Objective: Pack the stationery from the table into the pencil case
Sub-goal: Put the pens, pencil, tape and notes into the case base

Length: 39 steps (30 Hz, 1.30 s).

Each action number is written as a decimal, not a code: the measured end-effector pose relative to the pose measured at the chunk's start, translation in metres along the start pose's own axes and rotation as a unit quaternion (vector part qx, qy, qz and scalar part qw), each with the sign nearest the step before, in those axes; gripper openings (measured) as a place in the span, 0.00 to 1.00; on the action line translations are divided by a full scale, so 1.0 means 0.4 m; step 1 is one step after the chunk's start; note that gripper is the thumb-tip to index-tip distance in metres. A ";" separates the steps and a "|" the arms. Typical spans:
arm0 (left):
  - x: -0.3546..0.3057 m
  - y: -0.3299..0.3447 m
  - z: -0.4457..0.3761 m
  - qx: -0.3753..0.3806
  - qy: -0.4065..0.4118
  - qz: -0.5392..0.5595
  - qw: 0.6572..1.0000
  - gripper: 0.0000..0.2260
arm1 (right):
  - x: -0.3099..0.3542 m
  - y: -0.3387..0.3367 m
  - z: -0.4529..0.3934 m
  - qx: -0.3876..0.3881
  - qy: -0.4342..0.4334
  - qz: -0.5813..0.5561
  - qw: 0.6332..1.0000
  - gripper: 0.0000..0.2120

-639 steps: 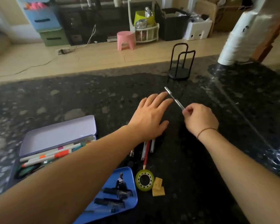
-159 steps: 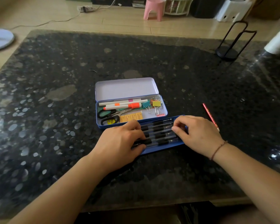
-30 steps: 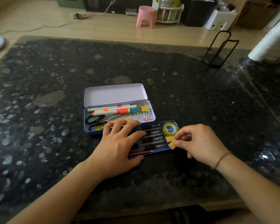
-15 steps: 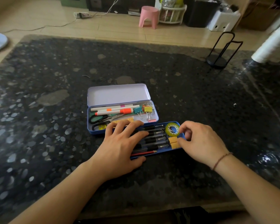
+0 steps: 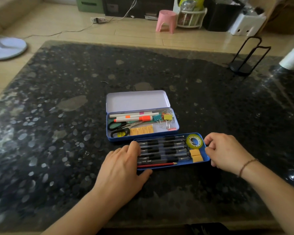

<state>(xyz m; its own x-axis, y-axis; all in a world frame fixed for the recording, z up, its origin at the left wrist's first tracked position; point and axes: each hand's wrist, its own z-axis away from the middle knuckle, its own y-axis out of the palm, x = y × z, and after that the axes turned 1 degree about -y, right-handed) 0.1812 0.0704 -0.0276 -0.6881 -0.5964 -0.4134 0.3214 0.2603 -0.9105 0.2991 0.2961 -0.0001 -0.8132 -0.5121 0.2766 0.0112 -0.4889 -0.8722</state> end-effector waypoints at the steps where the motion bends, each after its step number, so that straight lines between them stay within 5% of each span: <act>1: -0.001 -0.006 0.004 -0.006 0.001 0.016 1.000 0.20 | -0.001 -0.005 0.007 0.009 0.002 0.001 1.000 0.07; 13: 0.081 -0.120 -0.027 -0.099 -0.040 0.045 0.993 0.21 | 0.119 -0.024 -0.038 -0.099 -0.110 -0.065 0.987 0.06; 25: 0.164 -0.095 -0.095 -0.069 -0.080 0.037 0.994 0.19 | 0.183 0.047 -0.115 -0.157 -0.131 -0.102 0.974 0.09; 33: 0.166 -0.086 -0.105 -0.033 -0.080 0.062 0.994 0.36 | 0.176 0.047 -0.113 -0.166 -0.120 -0.077 0.976 0.11; 39: 0.178 -0.087 -0.131 -0.017 -0.121 0.071 0.990 0.39 | 0.175 0.060 -0.117 -0.178 -0.135 -0.089 0.971 0.13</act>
<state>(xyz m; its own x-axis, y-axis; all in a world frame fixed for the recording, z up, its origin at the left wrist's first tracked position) 0.0871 0.0585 -0.0261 -0.4598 -0.7153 -0.5262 0.3791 0.3777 -0.8448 0.2152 0.2815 -0.0203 -0.6014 -0.6310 0.4900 -0.3565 -0.3369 -0.8714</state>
